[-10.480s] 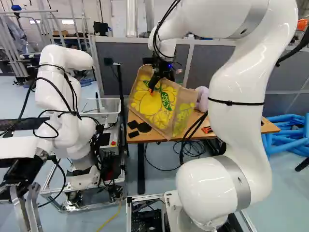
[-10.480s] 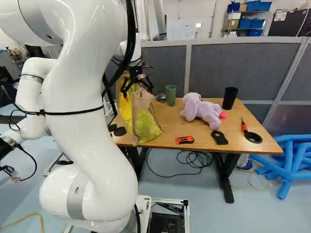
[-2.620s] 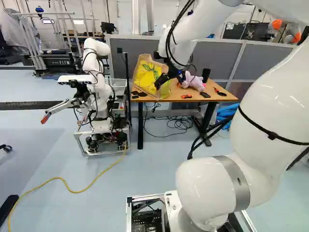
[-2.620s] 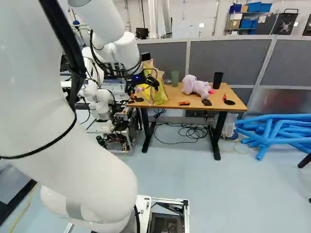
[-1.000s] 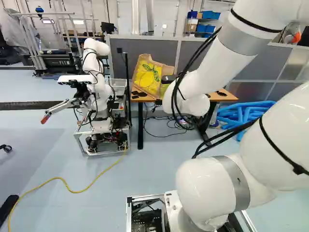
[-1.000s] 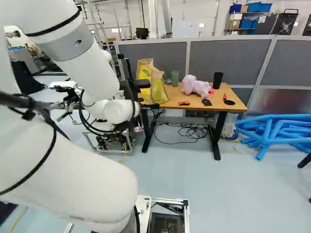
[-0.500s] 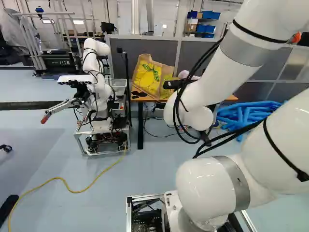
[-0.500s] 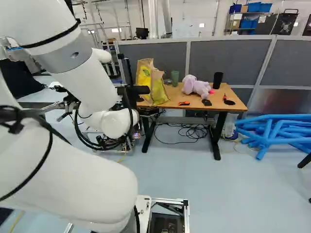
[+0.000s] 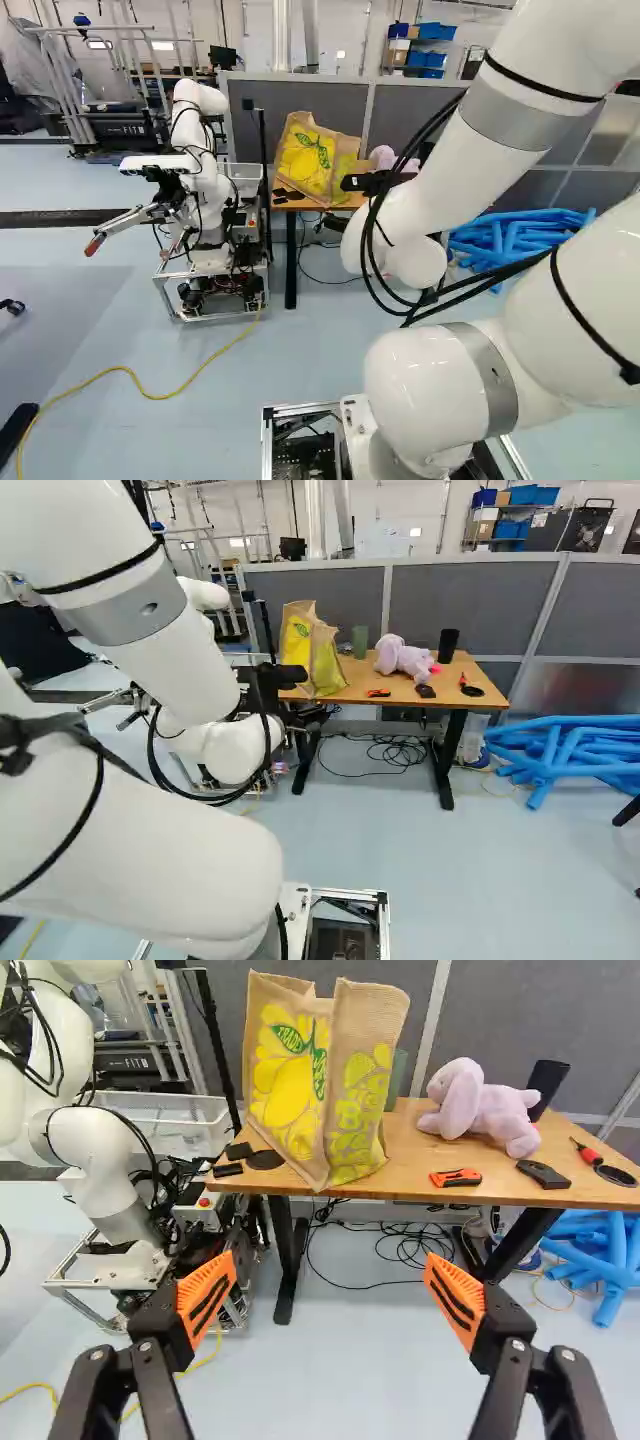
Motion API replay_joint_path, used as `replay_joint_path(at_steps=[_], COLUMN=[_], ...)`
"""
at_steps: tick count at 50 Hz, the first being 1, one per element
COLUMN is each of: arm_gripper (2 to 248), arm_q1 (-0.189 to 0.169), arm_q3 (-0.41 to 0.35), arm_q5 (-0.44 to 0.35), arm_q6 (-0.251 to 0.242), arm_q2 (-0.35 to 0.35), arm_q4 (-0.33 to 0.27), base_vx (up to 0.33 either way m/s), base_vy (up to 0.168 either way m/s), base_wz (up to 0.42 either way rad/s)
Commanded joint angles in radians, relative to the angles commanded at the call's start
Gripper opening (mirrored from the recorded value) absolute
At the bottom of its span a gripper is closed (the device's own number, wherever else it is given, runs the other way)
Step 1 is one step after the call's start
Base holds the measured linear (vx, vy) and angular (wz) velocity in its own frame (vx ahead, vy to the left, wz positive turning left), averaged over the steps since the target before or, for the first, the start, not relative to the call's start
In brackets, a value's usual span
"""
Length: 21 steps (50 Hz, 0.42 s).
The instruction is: Pick up the bag on the ground and place it on the table
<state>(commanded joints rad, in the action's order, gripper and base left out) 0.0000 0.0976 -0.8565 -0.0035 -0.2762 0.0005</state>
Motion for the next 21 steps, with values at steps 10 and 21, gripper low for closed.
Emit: replay_joint_path(at_steps=[10,21], arm_gripper=[247,247], arm_q1=[0.000,0.000], arm_q3=[-0.009,-0.010], arm_q5=[-0.013,-0.016], arm_q6=[0.003,0.004], arm_q2=[-0.003,-0.003], arm_q4=[0.000,-0.001], base_vx=[0.000,0.000], base_vy=[0.000,0.000], base_wz=[0.000,0.000])
